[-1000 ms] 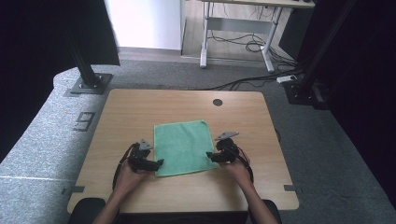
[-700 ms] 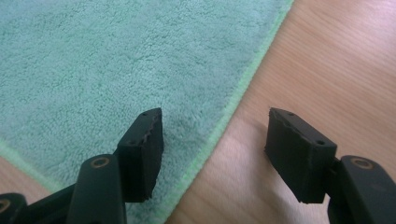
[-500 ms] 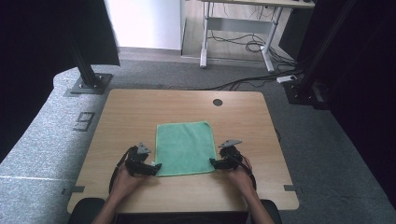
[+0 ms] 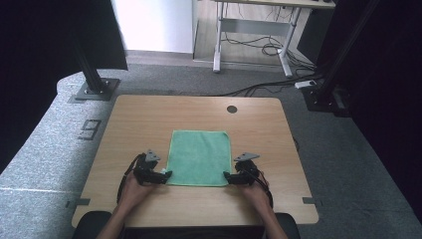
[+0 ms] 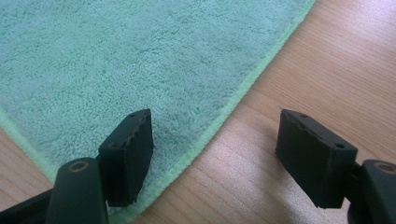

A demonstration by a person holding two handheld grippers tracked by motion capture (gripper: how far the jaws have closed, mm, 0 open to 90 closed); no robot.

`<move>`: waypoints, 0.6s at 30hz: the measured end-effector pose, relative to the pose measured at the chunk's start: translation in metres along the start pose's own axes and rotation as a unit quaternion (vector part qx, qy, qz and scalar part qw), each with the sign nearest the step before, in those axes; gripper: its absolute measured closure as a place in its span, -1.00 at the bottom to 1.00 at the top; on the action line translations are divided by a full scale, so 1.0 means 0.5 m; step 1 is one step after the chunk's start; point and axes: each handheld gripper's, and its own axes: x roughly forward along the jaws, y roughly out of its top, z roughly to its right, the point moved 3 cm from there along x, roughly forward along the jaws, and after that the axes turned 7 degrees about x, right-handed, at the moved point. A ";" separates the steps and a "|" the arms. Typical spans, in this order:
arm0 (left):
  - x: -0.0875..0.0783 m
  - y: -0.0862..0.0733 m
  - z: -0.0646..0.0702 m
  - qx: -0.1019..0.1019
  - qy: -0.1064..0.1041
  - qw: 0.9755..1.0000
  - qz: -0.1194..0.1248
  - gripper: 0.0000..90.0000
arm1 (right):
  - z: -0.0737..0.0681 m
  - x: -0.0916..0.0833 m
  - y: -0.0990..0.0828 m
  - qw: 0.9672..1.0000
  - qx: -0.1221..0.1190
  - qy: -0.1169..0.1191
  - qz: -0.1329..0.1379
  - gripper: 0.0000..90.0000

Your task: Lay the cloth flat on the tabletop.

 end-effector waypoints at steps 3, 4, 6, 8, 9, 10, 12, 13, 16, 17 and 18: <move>0.000 -0.001 0.001 -0.002 0.001 1.000 0.003 -0.76 | 0.001 0.000 -0.001 1.000 0.001 0.001 0.002 -0.42; 0.000 -0.001 0.001 -0.002 0.001 1.000 0.003 -0.76 | 0.001 0.000 -0.001 1.000 0.001 0.001 0.002 -0.42; -0.001 -0.002 0.001 -0.002 0.002 1.000 0.003 -0.76 | 0.003 0.002 -0.002 1.000 0.002 0.001 0.007 -0.45; -0.001 -0.002 0.001 -0.002 0.002 1.000 0.004 -0.75 | 0.003 0.002 -0.002 1.000 0.002 0.001 0.009 -0.45; -0.001 -0.002 0.002 -0.002 0.002 1.000 0.004 -0.75 | 0.003 0.002 -0.002 1.000 0.002 0.001 0.008 -0.45; -0.001 -0.002 0.002 -0.002 0.002 1.000 0.004 -0.75 | 0.003 0.002 0.000 1.000 0.001 0.001 0.005 -0.44; -0.001 -0.002 0.002 -0.002 0.002 1.000 0.004 -0.75 | 0.004 0.003 0.003 1.000 -0.002 0.004 0.001 -0.41; -0.001 -0.002 0.002 -0.002 0.002 1.000 0.004 -0.75 | 0.007 0.005 0.008 1.000 -0.004 0.003 0.001 -0.41; -0.001 -0.002 0.002 -0.003 0.002 1.000 0.004 -0.75 | 0.034 0.027 0.053 1.000 0.009 -0.002 0.011 -0.38; -0.001 -0.002 0.002 -0.003 0.002 1.000 0.004 -0.75 | 0.034 0.027 0.053 1.000 0.009 -0.002 0.011 -0.38; -0.001 -0.002 0.002 -0.004 0.003 1.000 0.004 -0.75 | 0.049 0.049 0.082 1.000 0.017 -0.007 0.012 -0.36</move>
